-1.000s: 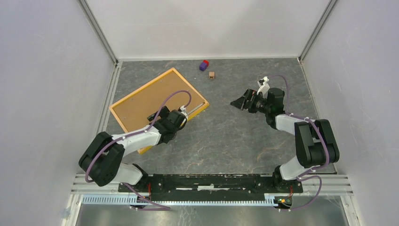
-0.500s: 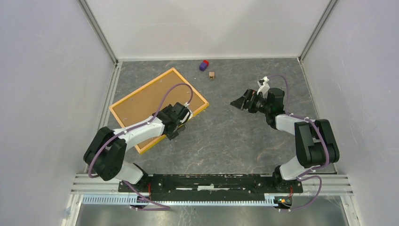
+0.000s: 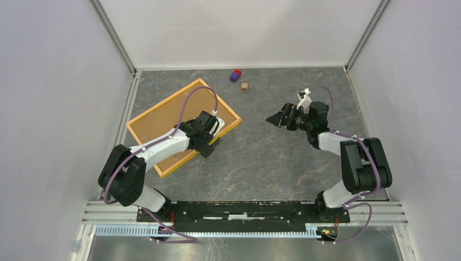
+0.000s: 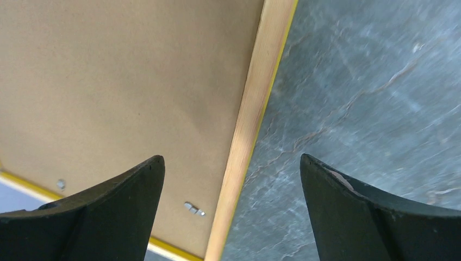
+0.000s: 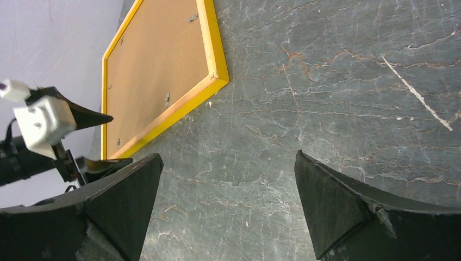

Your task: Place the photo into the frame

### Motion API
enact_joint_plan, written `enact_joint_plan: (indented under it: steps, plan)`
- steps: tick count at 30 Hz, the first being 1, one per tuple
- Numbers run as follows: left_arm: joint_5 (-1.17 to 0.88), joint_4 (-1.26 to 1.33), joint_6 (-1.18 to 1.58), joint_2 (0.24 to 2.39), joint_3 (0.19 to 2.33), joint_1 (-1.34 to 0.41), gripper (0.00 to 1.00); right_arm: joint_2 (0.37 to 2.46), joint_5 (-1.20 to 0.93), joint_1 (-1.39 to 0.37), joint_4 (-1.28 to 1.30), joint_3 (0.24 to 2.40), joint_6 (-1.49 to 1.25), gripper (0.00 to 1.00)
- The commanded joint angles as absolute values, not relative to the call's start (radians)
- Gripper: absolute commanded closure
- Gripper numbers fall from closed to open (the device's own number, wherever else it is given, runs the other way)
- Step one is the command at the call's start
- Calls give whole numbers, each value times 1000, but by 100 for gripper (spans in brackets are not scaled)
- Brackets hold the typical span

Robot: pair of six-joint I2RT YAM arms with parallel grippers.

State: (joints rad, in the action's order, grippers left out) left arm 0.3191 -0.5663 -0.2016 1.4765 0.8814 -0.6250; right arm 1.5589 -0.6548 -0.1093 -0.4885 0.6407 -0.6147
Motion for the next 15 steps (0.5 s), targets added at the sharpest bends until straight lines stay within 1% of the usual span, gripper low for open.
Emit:
enact_joint_plan:
  steps: [1, 3, 4, 9, 15]
  plan:
    - [132, -548, -24, 1474, 975, -552, 0, 1565, -665, -105, -500, 655, -595, 2]
    - [104, -582, -10, 1517, 1009, -536, 0, 1563, -664, -104, -496, 655, -592, 2]
    - [96, -594, 17, 1537, 1025, -534, 2, 1562, -663, -104, -493, 656, -590, 2]
    - [97, -609, 54, 1617, 1063, -532, 13, 1564, -661, -100, -488, 658, -586, 2]
    - [32, -600, 117, 1675, 1078, -532, 26, 1567, -660, -98, -480, 658, -583, 2]
